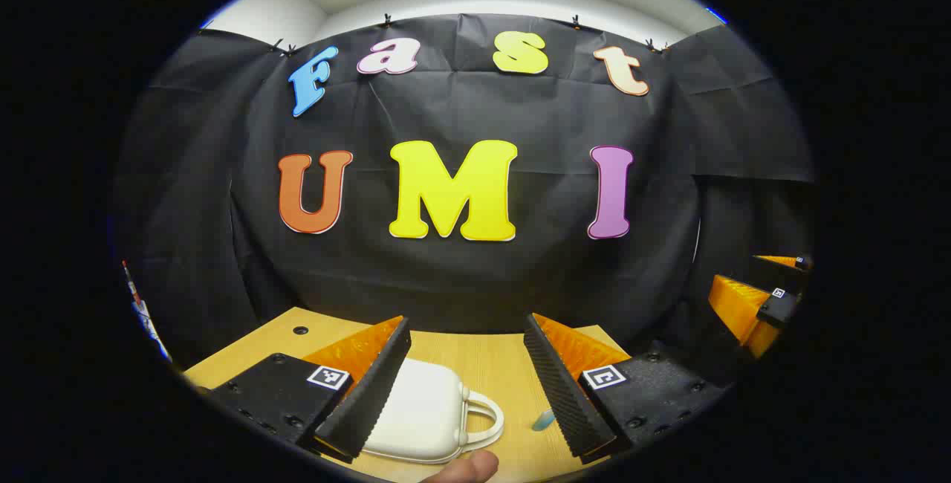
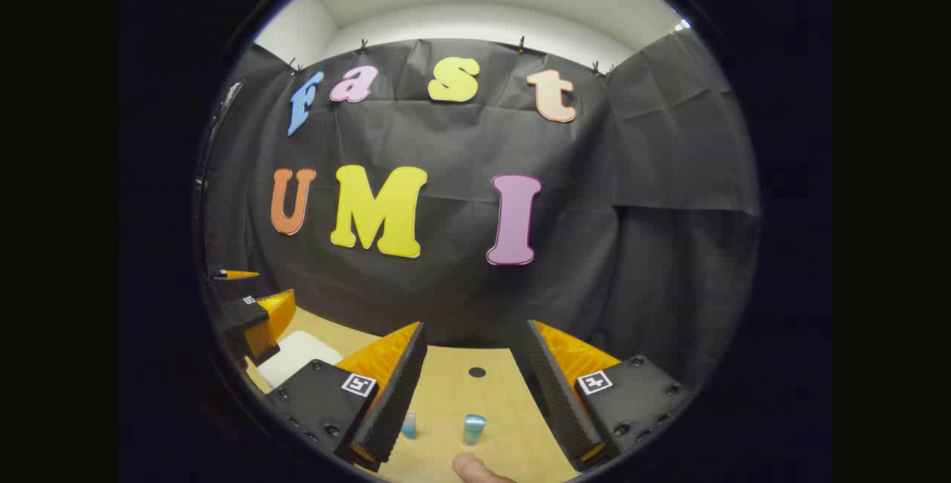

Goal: First open the suitcase, pack the skin care products into it, and then close the suitcase.

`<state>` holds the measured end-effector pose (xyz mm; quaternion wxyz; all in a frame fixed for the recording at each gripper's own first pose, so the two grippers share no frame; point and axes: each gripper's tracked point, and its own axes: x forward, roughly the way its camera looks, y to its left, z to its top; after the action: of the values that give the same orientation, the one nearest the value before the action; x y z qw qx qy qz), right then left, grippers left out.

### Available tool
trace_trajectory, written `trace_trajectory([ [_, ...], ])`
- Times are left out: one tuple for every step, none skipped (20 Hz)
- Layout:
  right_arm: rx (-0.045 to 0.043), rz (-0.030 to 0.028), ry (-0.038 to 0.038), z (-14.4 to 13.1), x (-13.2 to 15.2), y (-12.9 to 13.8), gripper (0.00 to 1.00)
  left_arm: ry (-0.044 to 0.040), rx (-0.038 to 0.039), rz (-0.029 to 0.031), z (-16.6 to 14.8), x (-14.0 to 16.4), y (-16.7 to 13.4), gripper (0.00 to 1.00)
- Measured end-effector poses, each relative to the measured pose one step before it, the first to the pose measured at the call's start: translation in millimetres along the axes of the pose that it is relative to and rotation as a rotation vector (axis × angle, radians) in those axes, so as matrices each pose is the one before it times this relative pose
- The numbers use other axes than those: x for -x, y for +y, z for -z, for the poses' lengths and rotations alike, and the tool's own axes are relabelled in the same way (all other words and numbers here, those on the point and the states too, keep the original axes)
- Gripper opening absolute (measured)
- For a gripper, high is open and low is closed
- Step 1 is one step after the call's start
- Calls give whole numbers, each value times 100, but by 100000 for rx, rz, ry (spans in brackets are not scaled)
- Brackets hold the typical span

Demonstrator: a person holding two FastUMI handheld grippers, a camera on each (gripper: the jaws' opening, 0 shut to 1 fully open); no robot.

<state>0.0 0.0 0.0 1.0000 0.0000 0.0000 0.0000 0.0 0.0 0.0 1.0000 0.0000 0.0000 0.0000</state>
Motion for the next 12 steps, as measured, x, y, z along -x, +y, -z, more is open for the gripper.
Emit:
trace_trajectory([
  [741, 852, 72, -25, 13, -294, 79, -1228, 842, 977, -249, 37, -338, 98],
  [48, 700, 583, 257, 69, -237, 80, -1089, 634, 804, -174, -48, -215, 98],
  [-276, 377, 986, 267, 94, -23, 79, -255, 464, 622, -28, -36, -151, 98],
  [14, 96, 598, 297, 143, 37, 79, 559, 164, 374, 162, -53, -106, 98],
  [335, -361, 147, -9, 105, 82, 79, 523, -77, 272, 168, 159, -119, 98],
  [518, -583, -273, 116, 279, 114, 79, -22, -69, 245, 143, 101, -95, 98],
  [618, -165, -144, -44, 62, 49, 79, 359, -249, 120, 161, 61, -44, 98],
  [238, -178, -203, 26, 71, -7, 78, 648, -341, 127, 266, -3, -150, 98],
  [295, -117, -222, -83, 107, -14, 79, 727, -226, -140, 254, 73, 9, 98],
  [223, -344, -28, 65, -20, 120, 79, 740, 13, 270, 202, 34, -120, 98],
  [141, 0, -47, -20, 4, 29, 78, 393, -136, 137, 113, -62, -111, 98],
  [126, -48, 209, 99, -71, -8, 80, -11, -150, 24, 25, -11, -45, 98],
])
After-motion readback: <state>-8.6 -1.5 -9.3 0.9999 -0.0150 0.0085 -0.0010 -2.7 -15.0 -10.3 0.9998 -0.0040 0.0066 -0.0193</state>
